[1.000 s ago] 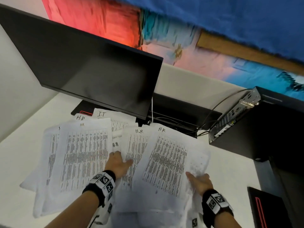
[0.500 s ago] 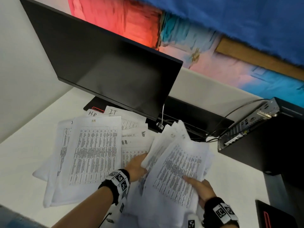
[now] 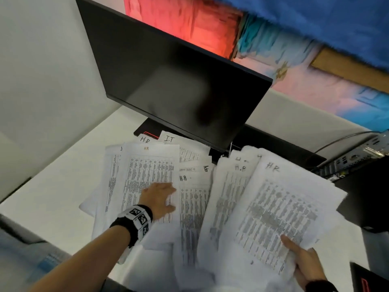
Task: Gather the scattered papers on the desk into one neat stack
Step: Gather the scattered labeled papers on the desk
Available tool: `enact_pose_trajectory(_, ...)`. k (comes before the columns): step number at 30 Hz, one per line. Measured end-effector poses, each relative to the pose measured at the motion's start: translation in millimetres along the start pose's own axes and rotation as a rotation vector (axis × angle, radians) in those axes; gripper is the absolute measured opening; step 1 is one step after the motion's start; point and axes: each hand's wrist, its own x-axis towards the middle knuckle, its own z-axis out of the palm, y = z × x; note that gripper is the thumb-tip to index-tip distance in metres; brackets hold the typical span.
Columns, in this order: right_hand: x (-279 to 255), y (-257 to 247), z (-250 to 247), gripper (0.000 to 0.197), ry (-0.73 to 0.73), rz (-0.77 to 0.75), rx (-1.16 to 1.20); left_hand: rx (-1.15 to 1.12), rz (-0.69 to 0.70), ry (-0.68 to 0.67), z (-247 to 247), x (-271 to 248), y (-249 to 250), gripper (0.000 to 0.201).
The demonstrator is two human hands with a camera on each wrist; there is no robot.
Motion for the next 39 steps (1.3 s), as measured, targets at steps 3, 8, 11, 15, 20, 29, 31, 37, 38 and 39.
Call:
enact_pose_trajectory(3,-9.4,-16.7,-9.7,0.053,0.036,-0.025,0.073,0.118,0.057,-0.003,10.8,-2.1,-4.4,0.071)
enact_pose_trajectory(8,-16.5,-30.8,0.4,0.021,-0.055,0.05,0.133,0.181,0.112,-0.013,13.5,2.0,1.8,0.071)
enact_pose_trajectory(11,-14.4,-14.6,23.9,0.03,-0.075,0.1,-0.006,0.182,0.143,-0.033,13.6,4.5,6.1,0.07)
enact_pose_trajectory(15,-9.6,21.4,53.7,0.043,-0.052,0.125,-0.233,0.138,0.162,-0.024,16.9,4.3,3.6,0.067)
enact_pose_trajectory(20,-0.4,36.7,71.5,0.091,-0.165,0.167,-0.215,0.126,0.17,-0.038,17.0,2.4,2.2,0.065)
enact_pose_trajectory(29,-17.8,3.7,56.9,0.083,-0.152,0.076,-0.256,0.088,0.181,-0.029,16.7,3.4,-5.9,0.079)
enact_pose_trajectory(31,-17.2,0.2,31.2,0.073,-0.116,-0.001,-0.224,0.085,0.171,-0.025,16.4,2.7,-5.8,0.08)
enact_pose_trajectory(37,-26.2,-23.6,-24.6,0.062,-0.073,-0.124,-0.1,-0.12,0.116,-0.113,-4.9,-5.3,30.6,0.106)
enact_pose_trajectory(38,-27.6,-28.2,-27.6,0.066,-0.09,-0.13,-0.105,-0.281,0.123,-0.155,-10.4,-10.0,42.1,0.121)
enact_pose_trajectory(39,-28.8,-32.5,-29.5,0.075,-0.113,-0.149,-0.106,-0.443,0.146,-0.198,-15.1,-14.5,54.5,0.132)
